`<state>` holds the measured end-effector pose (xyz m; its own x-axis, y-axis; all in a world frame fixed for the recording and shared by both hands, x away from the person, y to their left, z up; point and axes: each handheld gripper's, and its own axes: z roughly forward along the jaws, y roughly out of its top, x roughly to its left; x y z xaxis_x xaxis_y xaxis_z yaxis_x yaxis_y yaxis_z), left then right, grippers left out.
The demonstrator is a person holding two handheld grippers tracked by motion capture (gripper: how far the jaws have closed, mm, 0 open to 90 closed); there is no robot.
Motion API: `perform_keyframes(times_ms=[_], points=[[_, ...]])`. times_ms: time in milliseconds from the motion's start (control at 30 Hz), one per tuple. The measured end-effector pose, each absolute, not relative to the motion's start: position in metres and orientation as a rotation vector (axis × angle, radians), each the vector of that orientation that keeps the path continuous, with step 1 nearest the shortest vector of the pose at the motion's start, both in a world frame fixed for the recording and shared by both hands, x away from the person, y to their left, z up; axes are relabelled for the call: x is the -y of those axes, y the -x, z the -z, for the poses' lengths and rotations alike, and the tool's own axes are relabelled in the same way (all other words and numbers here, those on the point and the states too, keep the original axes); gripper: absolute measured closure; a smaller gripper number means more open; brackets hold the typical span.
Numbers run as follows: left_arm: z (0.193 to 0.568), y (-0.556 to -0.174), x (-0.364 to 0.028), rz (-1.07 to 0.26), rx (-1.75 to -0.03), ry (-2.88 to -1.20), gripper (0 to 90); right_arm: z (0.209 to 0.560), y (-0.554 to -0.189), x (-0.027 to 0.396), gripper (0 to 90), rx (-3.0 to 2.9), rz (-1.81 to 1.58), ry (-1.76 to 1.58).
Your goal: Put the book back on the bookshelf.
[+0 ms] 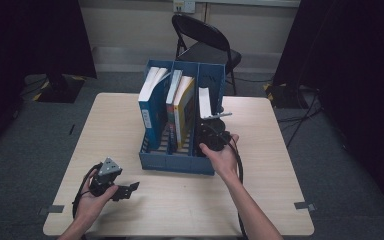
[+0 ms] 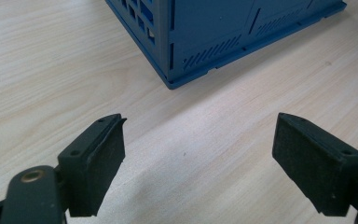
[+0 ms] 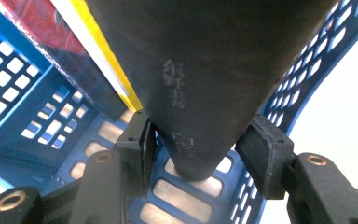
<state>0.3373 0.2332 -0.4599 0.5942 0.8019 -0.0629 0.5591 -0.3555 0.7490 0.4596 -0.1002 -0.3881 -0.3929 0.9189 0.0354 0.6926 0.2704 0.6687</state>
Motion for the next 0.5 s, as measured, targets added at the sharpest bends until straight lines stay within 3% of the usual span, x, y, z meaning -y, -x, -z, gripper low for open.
perform_keyframes(times_ms=[500], points=[[0.46, -0.338, -0.234, -0.41, -1.077, -2.063, 16.6, 0.391, -0.486, 0.1, 48.1, -2.168, -0.92, -1.433]])
